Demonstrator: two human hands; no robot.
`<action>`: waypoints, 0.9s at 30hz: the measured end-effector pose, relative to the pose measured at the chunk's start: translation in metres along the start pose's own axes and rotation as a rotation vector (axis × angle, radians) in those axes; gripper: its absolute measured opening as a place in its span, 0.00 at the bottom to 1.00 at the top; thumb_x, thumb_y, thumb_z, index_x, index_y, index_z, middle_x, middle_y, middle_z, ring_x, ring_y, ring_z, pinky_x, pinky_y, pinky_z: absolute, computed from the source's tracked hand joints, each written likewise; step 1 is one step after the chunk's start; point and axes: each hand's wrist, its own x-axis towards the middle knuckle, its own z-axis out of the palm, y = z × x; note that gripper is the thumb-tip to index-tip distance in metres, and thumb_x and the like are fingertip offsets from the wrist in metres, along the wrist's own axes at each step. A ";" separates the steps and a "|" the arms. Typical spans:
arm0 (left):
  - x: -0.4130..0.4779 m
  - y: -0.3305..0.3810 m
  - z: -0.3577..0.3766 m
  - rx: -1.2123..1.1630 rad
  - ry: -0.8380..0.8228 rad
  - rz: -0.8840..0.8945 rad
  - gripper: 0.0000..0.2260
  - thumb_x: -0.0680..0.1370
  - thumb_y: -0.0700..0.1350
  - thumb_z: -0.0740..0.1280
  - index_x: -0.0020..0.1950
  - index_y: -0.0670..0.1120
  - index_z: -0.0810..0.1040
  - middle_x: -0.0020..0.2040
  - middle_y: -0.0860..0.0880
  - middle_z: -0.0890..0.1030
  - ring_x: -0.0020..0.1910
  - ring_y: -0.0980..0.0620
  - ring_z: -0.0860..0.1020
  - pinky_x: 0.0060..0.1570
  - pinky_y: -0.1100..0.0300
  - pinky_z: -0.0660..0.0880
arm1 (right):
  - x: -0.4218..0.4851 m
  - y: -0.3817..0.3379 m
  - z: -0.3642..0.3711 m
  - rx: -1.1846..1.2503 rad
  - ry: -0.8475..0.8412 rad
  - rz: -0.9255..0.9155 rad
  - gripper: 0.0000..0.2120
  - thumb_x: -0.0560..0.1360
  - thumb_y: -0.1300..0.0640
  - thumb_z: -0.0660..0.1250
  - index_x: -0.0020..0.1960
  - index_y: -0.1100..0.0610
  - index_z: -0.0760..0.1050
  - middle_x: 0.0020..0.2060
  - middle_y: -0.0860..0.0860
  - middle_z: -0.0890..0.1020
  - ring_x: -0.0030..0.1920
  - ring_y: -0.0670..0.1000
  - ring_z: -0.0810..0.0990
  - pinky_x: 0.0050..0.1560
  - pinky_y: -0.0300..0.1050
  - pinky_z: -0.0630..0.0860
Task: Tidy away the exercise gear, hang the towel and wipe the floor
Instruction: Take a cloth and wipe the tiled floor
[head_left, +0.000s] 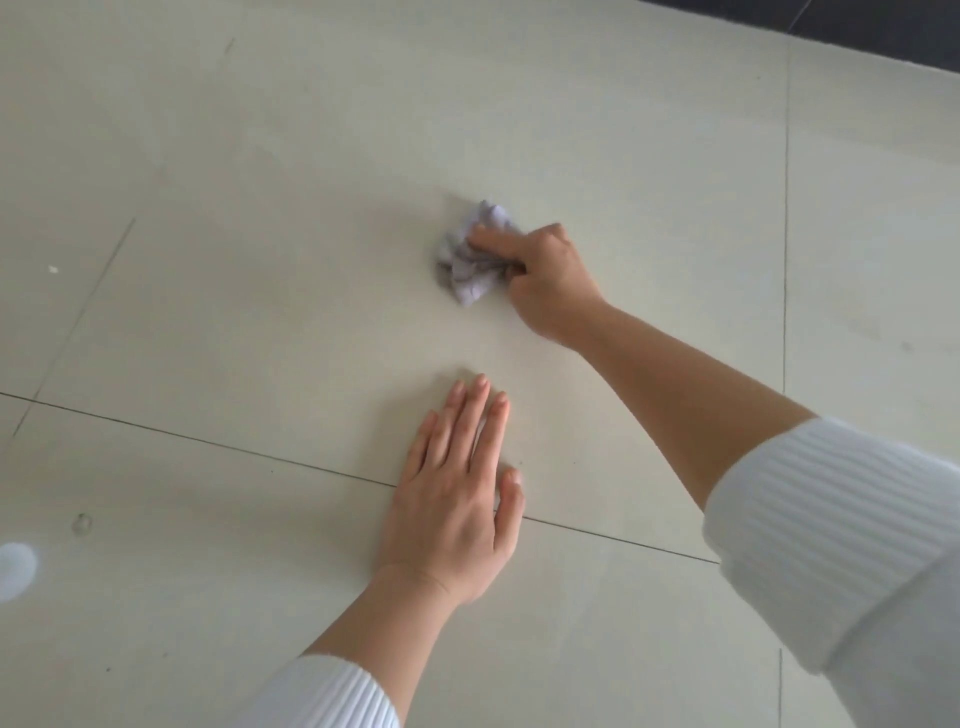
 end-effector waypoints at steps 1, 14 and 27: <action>0.000 0.000 0.000 -0.002 0.004 0.002 0.27 0.78 0.51 0.54 0.76 0.42 0.62 0.77 0.45 0.59 0.77 0.48 0.55 0.73 0.50 0.56 | -0.010 0.003 0.001 -0.053 -0.054 -0.031 0.22 0.72 0.75 0.55 0.57 0.62 0.81 0.48 0.50 0.84 0.48 0.37 0.82 0.47 0.18 0.65; -0.002 0.000 0.004 -0.034 0.055 -0.009 0.31 0.78 0.52 0.53 0.77 0.37 0.55 0.78 0.39 0.54 0.77 0.43 0.52 0.74 0.50 0.52 | -0.034 0.060 -0.049 -0.093 0.286 0.394 0.27 0.74 0.64 0.53 0.66 0.43 0.74 0.59 0.55 0.74 0.58 0.54 0.73 0.57 0.33 0.67; -0.024 -0.013 -0.007 -0.496 0.203 -0.079 0.25 0.80 0.41 0.51 0.76 0.36 0.56 0.76 0.41 0.58 0.75 0.50 0.56 0.70 0.74 0.48 | -0.244 0.031 0.044 -0.099 -0.111 -0.124 0.28 0.72 0.74 0.57 0.63 0.51 0.78 0.58 0.30 0.74 0.52 0.53 0.69 0.61 0.44 0.68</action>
